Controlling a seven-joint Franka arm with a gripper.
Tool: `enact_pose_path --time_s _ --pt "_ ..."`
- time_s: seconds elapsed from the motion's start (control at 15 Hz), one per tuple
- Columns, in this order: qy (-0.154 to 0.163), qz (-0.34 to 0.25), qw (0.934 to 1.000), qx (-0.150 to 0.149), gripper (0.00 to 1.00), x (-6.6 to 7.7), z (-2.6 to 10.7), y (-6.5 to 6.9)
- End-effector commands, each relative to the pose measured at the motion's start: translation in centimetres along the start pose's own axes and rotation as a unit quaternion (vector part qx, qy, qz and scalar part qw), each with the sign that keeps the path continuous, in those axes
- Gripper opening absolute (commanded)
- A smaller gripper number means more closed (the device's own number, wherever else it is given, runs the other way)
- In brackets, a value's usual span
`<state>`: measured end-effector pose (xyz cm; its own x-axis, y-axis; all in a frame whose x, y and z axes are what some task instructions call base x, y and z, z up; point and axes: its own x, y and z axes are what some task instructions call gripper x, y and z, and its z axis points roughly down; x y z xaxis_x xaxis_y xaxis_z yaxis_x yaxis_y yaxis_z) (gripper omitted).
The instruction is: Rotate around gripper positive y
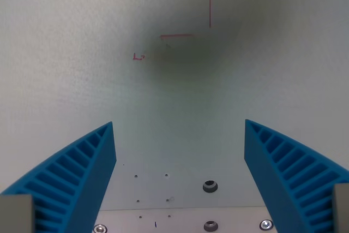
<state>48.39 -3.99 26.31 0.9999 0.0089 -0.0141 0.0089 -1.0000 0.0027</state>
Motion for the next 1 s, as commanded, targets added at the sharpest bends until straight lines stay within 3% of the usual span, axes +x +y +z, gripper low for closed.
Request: enact_pose_path --time_s 0.07,1.0 --pt "0.008 0.0 1.0 0.0 1.0 0.02 -0.17 0.0" --pt "0.089 0.0 0.996 0.0 1.0 0.02 -0.17 0.0"
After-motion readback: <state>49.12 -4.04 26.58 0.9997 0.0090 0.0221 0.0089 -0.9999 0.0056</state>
